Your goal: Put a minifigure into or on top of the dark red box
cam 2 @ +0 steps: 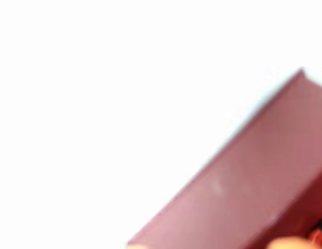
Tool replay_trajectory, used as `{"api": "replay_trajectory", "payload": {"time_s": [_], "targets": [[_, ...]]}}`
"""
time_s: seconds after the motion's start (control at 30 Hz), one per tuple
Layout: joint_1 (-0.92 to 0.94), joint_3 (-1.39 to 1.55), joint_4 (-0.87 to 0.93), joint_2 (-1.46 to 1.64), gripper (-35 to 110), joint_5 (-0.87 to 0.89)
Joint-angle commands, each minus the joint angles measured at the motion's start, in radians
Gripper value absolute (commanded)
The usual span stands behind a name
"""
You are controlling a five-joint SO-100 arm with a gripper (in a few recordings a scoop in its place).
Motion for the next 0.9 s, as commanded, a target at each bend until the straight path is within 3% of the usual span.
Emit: {"api": "replay_trajectory", "payload": {"time_s": [0.0, 0.6, 0.87], "targets": [[-0.11, 0.138, -0.02, 0.244, 11, 0.058], [-0.466, 0.664, -0.048, 1.074, 16, -0.035], [-0.515, 0.767, -0.057, 1.101, 10, -0.051]]}}
